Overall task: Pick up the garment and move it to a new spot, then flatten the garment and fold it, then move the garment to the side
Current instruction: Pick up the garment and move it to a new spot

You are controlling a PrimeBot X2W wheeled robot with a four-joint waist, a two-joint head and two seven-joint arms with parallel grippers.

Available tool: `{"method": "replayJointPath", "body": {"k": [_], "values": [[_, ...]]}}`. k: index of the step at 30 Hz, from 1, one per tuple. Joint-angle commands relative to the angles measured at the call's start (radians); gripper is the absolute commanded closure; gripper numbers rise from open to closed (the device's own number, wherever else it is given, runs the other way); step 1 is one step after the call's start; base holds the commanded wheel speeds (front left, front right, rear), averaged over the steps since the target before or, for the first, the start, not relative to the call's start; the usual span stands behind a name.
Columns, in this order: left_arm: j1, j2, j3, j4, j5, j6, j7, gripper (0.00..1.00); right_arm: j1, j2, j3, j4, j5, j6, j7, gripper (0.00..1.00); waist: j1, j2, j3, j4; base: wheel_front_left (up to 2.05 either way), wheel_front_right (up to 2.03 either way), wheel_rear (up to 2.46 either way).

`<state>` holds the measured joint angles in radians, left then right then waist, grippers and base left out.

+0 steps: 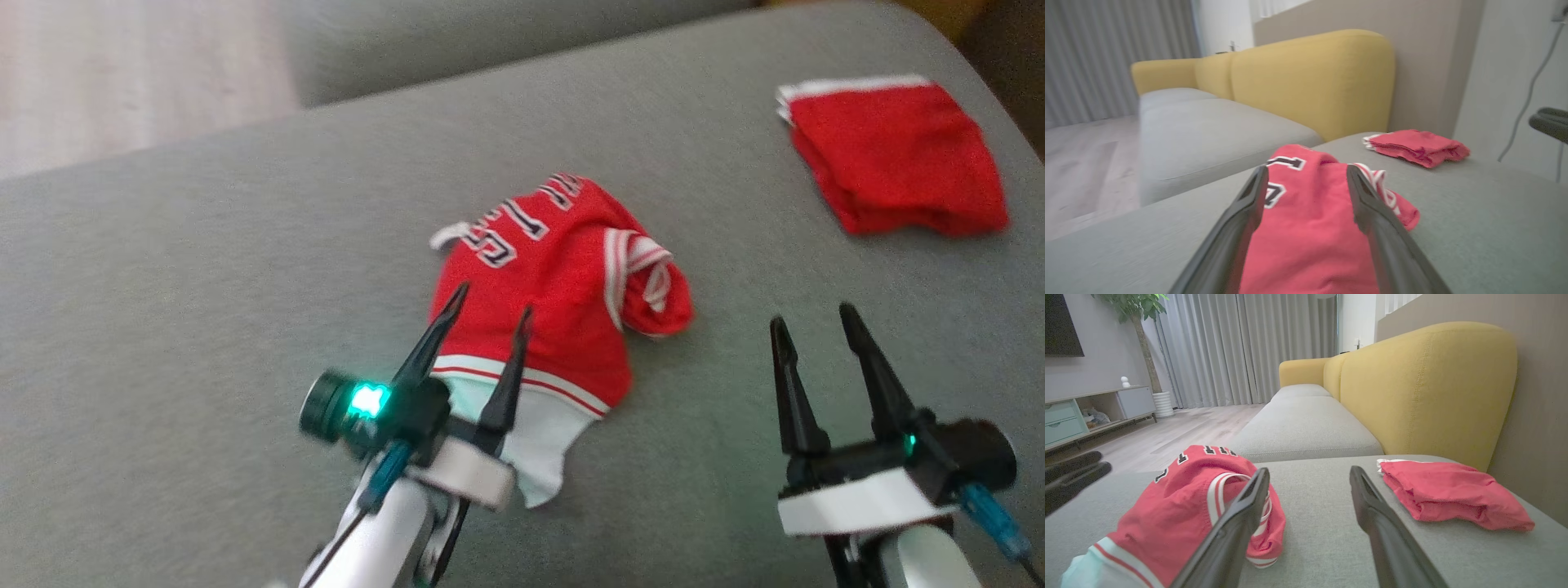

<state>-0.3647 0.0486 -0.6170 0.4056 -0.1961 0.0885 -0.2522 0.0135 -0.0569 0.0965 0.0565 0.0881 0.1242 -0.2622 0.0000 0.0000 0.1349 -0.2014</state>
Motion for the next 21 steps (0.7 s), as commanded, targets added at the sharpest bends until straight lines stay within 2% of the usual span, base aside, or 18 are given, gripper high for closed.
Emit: {"method": "replayJointPath", "body": {"k": [1, 9, 12, 15, 18, 21], "values": [[0.016, 0.004, 0.054, -0.052, 0.0, 0.017, -0.009, 0.0, -0.003, 0.003, 0.017, -0.025, 0.004, 0.007, 0.0, 0.0, 0.0, 0.0, -0.097, 0.105, 0.0, 0.0, 0.0], [0.233, 0.005, 0.245, -0.207, -0.02, 0.07, -0.009, 0.0, 0.06, 0.006, -0.051, -0.014, -0.021, 0.007, 0.0, 0.0, 0.0, 0.0, -0.162, 0.255, 0.0, 0.0, 0.0], [0.302, 0.011, 0.323, -0.293, 0.025, 0.099, -0.009, 0.0, 0.079, 0.006, -0.079, -0.017, -0.021, 0.007, 0.0, 0.0, 0.0, 0.0, -0.177, 0.294, 0.0, 0.0, 0.0], [0.393, 0.024, 0.387, -0.391, 0.105, 0.146, -0.009, 0.0, 0.103, 0.006, -0.083, -0.009, -0.015, 0.007, 0.0, 0.0, 0.0, 0.0, -0.189, 0.327, 0.0, 0.0, 0.0], [0.458, 0.023, 0.403, -0.428, 0.127, 0.152, -0.009, 0.0, 0.121, 0.006, -0.077, 0.0, -0.012, 0.007, 0.0, 0.0, 0.0, 0.0, -0.196, 0.345, 0.0, 0.0, 0.0], [0.499, 0.021, 0.403, -0.445, 0.131, 0.136, -0.009, 0.0, 0.138, 0.006, -0.082, 0.002, -0.004, 0.007, 0.0, 0.0, 0.0, 0.0, -0.199, 0.358, 0.0, 0.0, 0.0]]}}
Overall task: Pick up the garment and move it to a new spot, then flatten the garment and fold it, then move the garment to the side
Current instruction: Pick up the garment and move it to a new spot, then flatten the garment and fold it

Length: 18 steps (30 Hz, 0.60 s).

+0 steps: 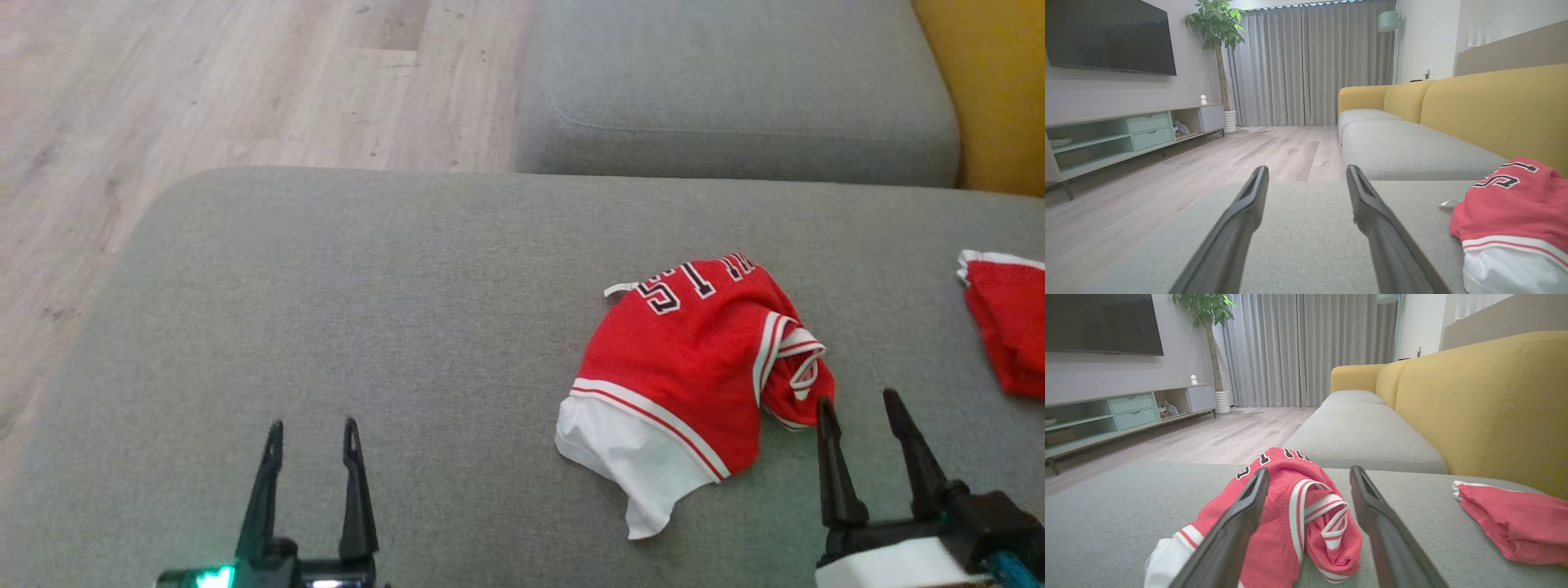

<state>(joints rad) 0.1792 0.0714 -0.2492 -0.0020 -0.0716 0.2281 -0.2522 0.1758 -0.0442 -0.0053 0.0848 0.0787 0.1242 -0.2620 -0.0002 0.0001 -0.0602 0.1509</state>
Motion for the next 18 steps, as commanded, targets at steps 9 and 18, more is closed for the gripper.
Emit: {"method": "replayJointPath", "body": {"k": [9, 18], "values": [[-0.036, -0.005, 0.028, -0.028, 0.05, -0.02, -0.009, 0.0, -0.008, -0.006, 0.022, -0.01, 0.017, 0.007, 0.0, 0.0, 0.0002, -0.0001, -0.002, 0.003, 0.0, 0.0, 0.0], [-0.035, -0.003, 0.02, -0.017, 0.062, -0.026, -0.009, 0.0, -0.008, -0.006, 0.019, 0.0, 0.023, 0.007, 0.0, 0.0, 0.0002, -0.0001, 0.002, -0.013, 0.0, 0.0, 0.0]]}}
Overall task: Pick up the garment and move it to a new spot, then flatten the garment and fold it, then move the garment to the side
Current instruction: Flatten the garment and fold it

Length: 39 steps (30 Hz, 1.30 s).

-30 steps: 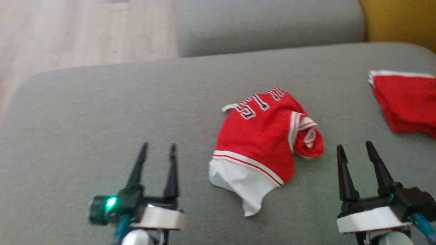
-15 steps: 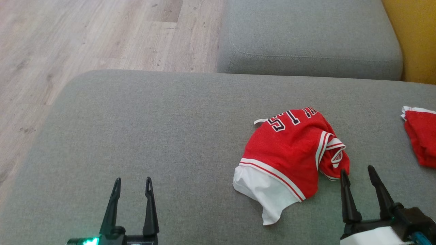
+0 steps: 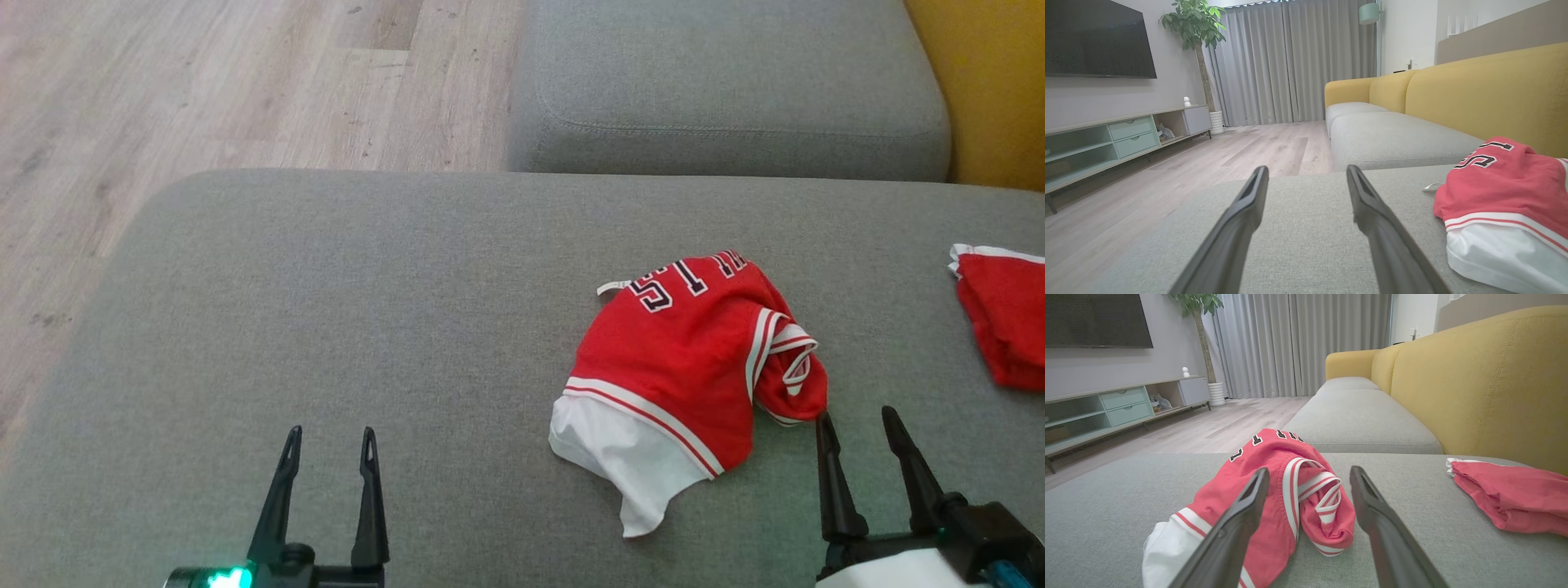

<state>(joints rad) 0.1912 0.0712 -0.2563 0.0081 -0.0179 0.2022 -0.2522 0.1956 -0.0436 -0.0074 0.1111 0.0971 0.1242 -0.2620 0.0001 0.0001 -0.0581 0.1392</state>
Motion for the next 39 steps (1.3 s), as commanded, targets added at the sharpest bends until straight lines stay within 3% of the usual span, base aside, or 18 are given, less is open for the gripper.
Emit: {"method": "replayJointPath", "body": {"k": [1, 11, 20, 23, 29, 31, 35, 39], "values": [[-0.047, -0.003, 0.027, -0.027, 0.008, 0.0, -0.009, 0.0, -0.028, -0.007, 0.021, -0.026, 0.005, 0.007, 0.0, 0.0, -0.0001, -0.0001, 0.0, -0.002, 0.0, 0.0, 0.0], [-0.054, 0.001, 0.008, -0.009, 0.013, -0.013, -0.01, 0.0, -0.036, -0.007, 0.007, 0.013, -0.001, 0.007, 0.0, 0.0, -0.0001, -0.0001, 0.001, -0.018, 0.0, 0.0, 0.0], [-0.115, 0.005, -0.081, 0.073, 0.038, -0.071, -0.01, 0.0, -0.06, -0.007, 0.035, -0.021, -0.004, 0.007, 0.0, 0.0, -0.0001, -0.0001, 0.032, -0.101, 0.0, 0.0, 0.0], [-0.167, 0.001, -0.14, 0.138, 0.048, -0.111, -0.01, 0.0, -0.062, -0.007, 0.041, -0.001, 0.016, 0.007, 0.0, 0.0, -0.0001, -0.0001, 0.052, -0.148, 0.0, 0.0, 0.0], [-0.31, -0.01, -0.306, 0.326, 0.091, -0.233, -0.01, 0.0, -0.108, -0.007, 0.064, -0.009, 0.02, 0.007, 0.0, 0.0, -0.0001, -0.0001, 0.124, -0.264, 0.0, 0.0, 0.0], [-0.375, -0.014, -0.352, 0.4, 0.112, -0.252, -0.01, 0.0, -0.123, -0.007, 0.07, -0.017, 0.024, 0.007, 0.0, 0.0, -0.0001, -0.0001, 0.157, -0.305, 0.0, 0.0, 0.0], [-0.515, -0.02, -0.421, 0.538, 0.128, -0.254, -0.001, 0.0, -0.153, -0.007, 0.081, -0.041, 0.031, 0.007, 0.0, 0.0, -0.0001, -0.0001, 0.224, -0.377, 0.0, 0.0, 0.0], [-0.633, -0.021, -0.515, 0.612, 0.081, -0.218, 0.051, 0.0, -0.171, -0.007, 0.089, -0.058, 0.039, 0.007, 0.0, 0.0, -0.0001, -0.0001, 0.283, -0.434, 0.0, 0.0, 0.0]]}}
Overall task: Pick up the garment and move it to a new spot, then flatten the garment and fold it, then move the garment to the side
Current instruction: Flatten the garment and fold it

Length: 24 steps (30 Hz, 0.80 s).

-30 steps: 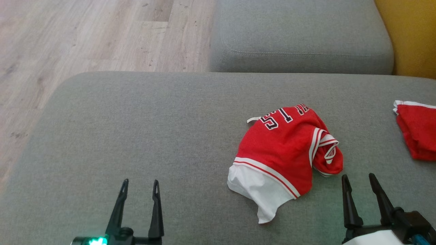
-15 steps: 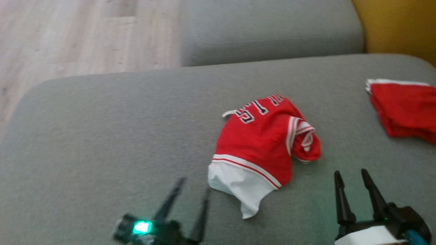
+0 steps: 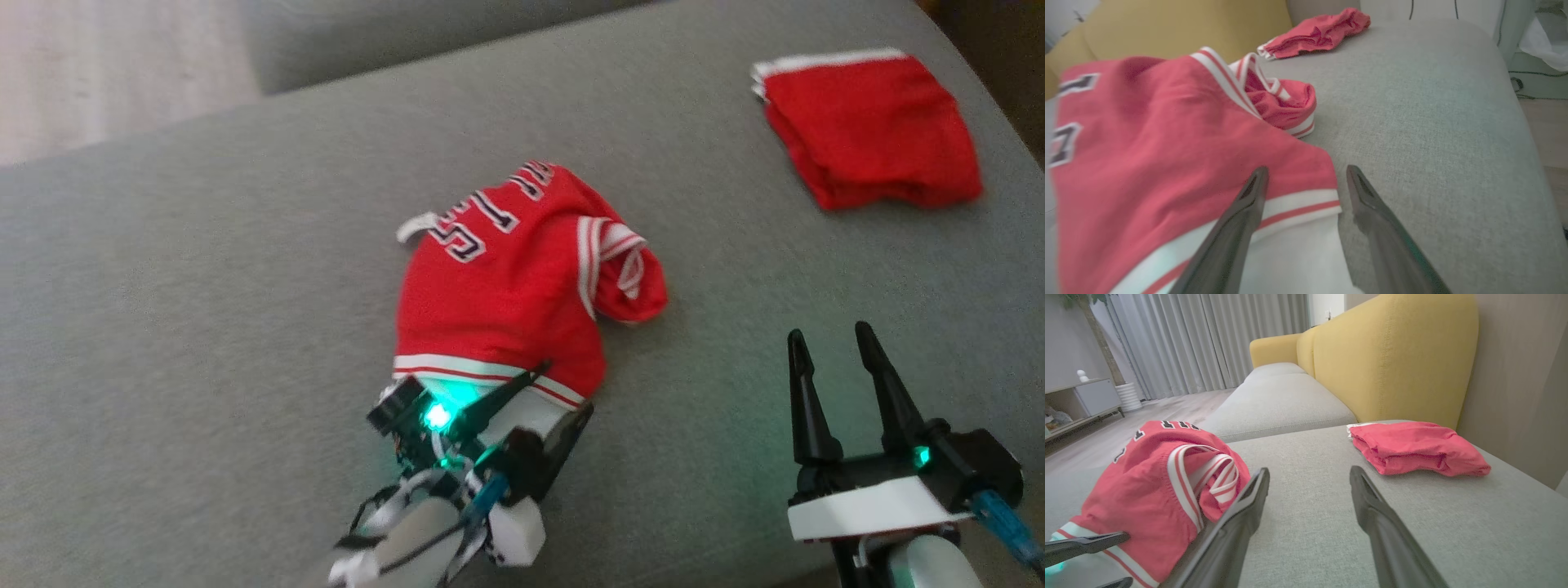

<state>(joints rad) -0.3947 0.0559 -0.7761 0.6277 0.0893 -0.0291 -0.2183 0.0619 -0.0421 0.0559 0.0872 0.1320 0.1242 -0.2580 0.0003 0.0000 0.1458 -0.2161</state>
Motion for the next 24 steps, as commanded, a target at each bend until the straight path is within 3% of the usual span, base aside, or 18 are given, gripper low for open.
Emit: {"method": "replayJointPath", "body": {"k": [1, 7, 8, 9, 14, 18, 24], "values": [[-0.071, -0.005, -0.015, 0.013, -0.042, 0.026, 0.039, 0.0, -0.041, -0.008, 0.029, -0.034, 0.006, 0.007, -0.004, 0.0, -0.0003, 0.0, 0.091, -0.092, 0.0, 0.0, 0.0], [-0.158, -0.005, -0.071, 0.138, -0.126, 0.099, 0.144, 0.0, -0.062, -0.008, 0.047, -0.034, 0.022, 0.007, -0.004, 0.0, -0.0003, 0.0, 0.131, -0.14, 0.0, 0.0, 0.0], [-0.169, -0.005, -0.079, 0.162, -0.138, 0.107, 0.15, 0.73, -0.065, -0.008, 0.05, -0.034, 0.025, 0.007, -0.004, 0.0, -0.0003, 0.0, 0.133, -0.148, 0.0, 0.0, 0.0], [-0.175, -0.005, -0.084, 0.179, -0.161, 0.103, 0.149, 1.0, -0.067, -0.008, 0.054, -0.033, 0.028, 0.007, -0.004, 0.0, -0.0003, 0.0, 0.135, -0.155, 0.0, 0.0, 0.0], [-0.197, -0.006, -0.103, 0.194, -0.273, 0.08, 0.076, 1.0, -0.06, -0.008, 0.051, -0.023, 0.032, 0.007, -0.004, 0.0, -0.0003, 0.0, 0.116, -0.172, 0.0, 0.0, 0.0], [-0.247, -0.006, -0.121, 0.112, -0.395, 0.053, 0.032, 1.0, -0.045, -0.008, 0.049, -0.005, 0.027, 0.007, -0.004, 0.0, -0.0003, 0.0, 0.076, -0.172, 0.0, 0.0, 0.0], [-0.508, -0.006, -0.118, -0.016, -0.49, 0.076, 0.0, 1.0, -0.032, -0.008, 0.052, 0.004, 0.025, 0.007, -0.004, 0.0, -0.0003, 0.0, 0.016, -0.155, 0.0, 0.0, 0.0]]}}
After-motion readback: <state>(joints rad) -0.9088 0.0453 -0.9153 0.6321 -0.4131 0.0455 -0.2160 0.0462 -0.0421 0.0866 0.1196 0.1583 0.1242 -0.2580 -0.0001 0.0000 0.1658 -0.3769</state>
